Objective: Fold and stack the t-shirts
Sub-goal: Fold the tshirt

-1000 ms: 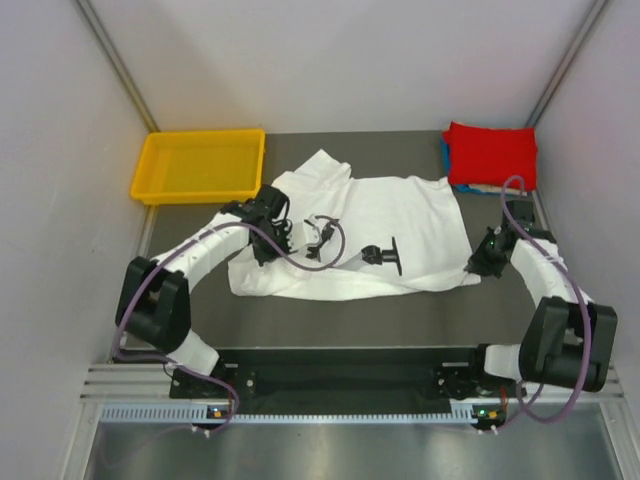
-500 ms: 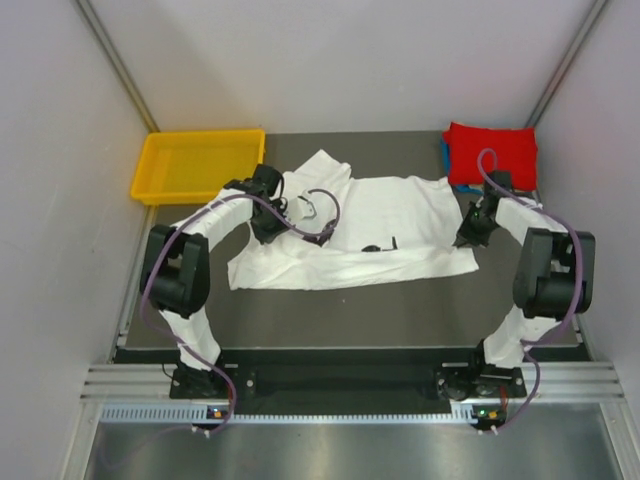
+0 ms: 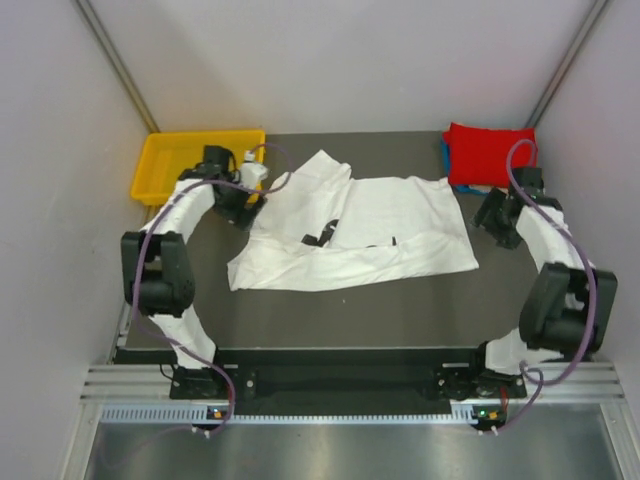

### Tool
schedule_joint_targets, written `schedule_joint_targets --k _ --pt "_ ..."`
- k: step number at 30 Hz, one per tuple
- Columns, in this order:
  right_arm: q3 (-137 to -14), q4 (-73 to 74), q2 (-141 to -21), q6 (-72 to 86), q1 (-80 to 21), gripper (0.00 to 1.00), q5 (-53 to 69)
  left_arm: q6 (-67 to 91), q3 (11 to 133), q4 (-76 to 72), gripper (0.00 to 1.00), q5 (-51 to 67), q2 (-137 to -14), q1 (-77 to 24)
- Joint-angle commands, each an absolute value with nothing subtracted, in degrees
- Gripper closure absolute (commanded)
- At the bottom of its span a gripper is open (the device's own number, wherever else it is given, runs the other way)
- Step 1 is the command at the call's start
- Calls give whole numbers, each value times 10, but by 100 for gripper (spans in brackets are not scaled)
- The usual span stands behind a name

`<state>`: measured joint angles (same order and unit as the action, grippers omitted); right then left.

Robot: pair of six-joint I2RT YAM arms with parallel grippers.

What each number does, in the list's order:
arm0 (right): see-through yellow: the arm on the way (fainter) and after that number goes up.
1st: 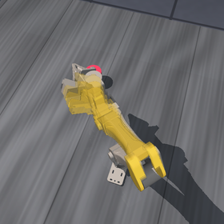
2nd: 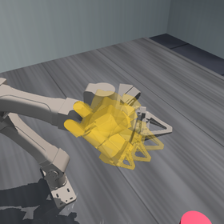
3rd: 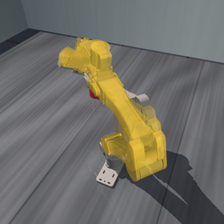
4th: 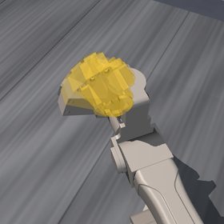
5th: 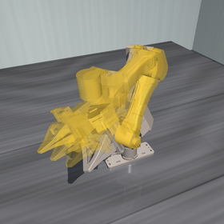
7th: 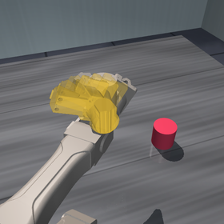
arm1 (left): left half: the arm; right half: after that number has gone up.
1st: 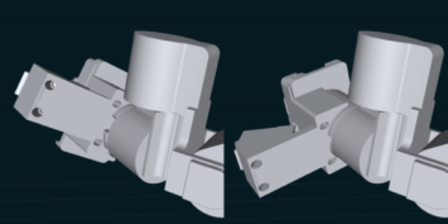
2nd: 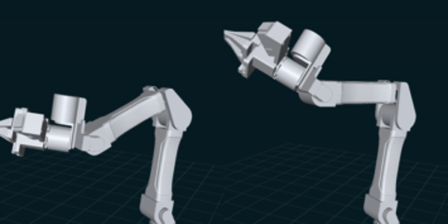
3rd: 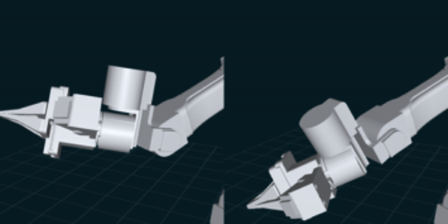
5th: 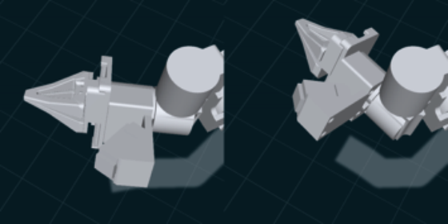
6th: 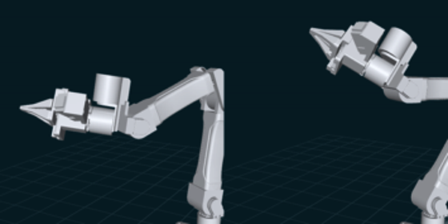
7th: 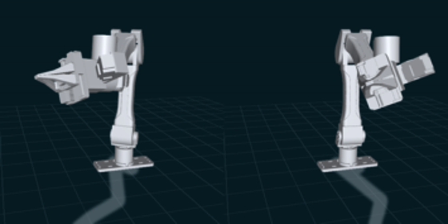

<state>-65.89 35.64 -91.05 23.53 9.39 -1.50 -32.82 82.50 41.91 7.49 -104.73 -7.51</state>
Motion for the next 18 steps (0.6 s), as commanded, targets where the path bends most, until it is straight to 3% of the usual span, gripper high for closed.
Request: schedule_joint_targets --k 1,2,5,6,8,10,16,18 --pt "-577 372 -788 249 112 28 -30 -307 767 446 1 126 -957 -4" --pt "-557 369 -777 257 111 29 -3 -323 736 440 1 128 -941 10" --pt "-492 334 -773 275 112 32 33 -427 627 439 33 194 -870 4" --pt "-482 323 -777 278 112 32 36 -468 605 439 37 199 -856 2" --pt "-460 293 -793 287 111 34 40 -515 545 410 29 196 -814 -26" --pt "-446 266 -817 297 108 36 53 -553 489 380 11 206 -782 -36" --pt "-436 240 -855 304 105 48 55 -567 438 287 9 179 -811 -59" --pt "-435 239 -851 307 105 61 44 -550 428 249 11 155 -829 -83"
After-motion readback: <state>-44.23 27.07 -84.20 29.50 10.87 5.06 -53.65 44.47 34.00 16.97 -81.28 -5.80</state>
